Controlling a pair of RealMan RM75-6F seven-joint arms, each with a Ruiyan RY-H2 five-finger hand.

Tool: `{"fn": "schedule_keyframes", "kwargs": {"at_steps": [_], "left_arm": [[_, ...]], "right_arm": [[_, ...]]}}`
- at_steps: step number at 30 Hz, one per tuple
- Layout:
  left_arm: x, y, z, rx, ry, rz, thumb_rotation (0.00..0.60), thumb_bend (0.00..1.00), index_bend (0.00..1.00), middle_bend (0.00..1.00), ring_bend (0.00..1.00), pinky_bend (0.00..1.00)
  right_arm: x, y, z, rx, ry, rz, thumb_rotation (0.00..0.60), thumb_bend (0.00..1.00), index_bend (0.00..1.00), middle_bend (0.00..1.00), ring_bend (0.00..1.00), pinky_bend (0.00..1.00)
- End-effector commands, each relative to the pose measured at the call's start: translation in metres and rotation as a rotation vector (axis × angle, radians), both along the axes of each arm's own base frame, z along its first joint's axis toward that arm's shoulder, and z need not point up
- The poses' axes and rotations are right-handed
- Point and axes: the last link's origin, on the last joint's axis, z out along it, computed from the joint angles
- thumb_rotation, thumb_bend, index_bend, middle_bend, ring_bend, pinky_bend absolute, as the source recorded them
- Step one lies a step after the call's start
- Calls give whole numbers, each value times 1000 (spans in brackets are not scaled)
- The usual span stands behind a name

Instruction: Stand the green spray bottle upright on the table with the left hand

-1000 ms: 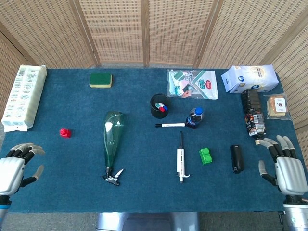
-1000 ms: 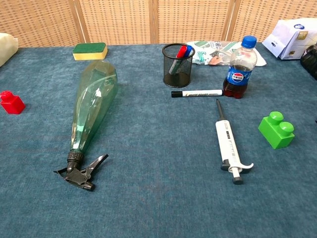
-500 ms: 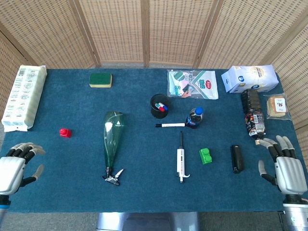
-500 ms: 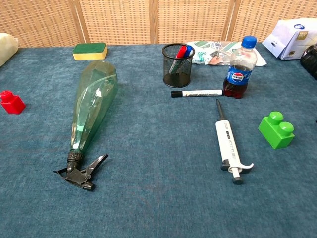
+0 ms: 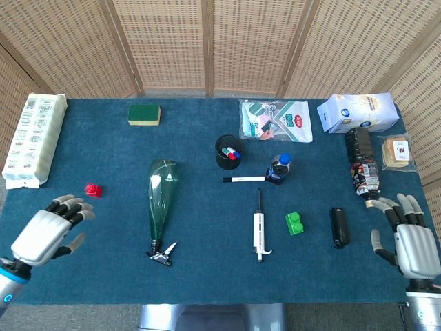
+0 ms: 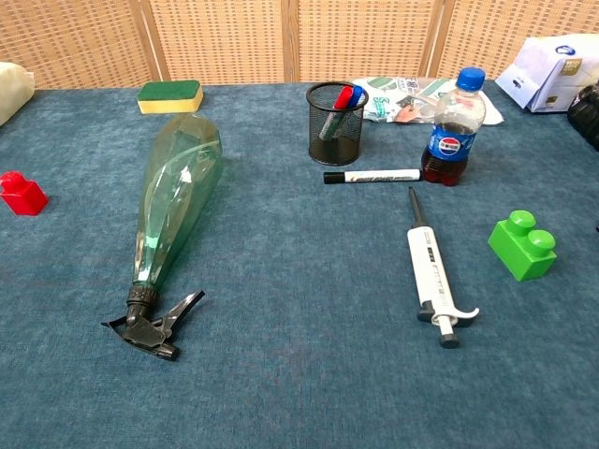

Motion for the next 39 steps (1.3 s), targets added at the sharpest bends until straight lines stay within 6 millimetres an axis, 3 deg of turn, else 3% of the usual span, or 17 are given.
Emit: {"fn": "schedule_keyframes", "kwargs": {"at_steps": [1, 9, 14, 20, 26, 39], "left_arm": [[7, 11, -4, -89, 77, -79, 600, 427, 316, 282, 228, 203], [15, 31, -17, -200, 234, -204, 600, 427, 193, 164, 136, 184], [23, 46, -36, -221, 325, -325, 600, 422, 106, 85, 66, 134], [27, 59, -63, -238, 383, -403, 600, 341, 3, 4, 0, 62], [30, 69, -83, -239, 449, -470, 600, 301, 0, 0, 0, 0], [35, 83, -110, -232, 507, -603, 600, 296, 0, 0, 0, 0]], "right_arm": [[1, 3, 2, -6, 3, -2, 600, 547, 217, 226, 29, 68], [6, 7, 3, -23, 11, 1, 600, 548, 217, 226, 29, 69], [7, 10, 5, -37, 17, -9, 600, 548, 217, 226, 29, 69], [6, 11, 8, -47, 24, -17, 600, 547, 217, 226, 29, 69], [5, 12, 13, -61, 24, -26, 600, 550, 217, 226, 29, 69], [6, 15, 18, -80, 23, -38, 600, 548, 217, 226, 29, 69]]}}
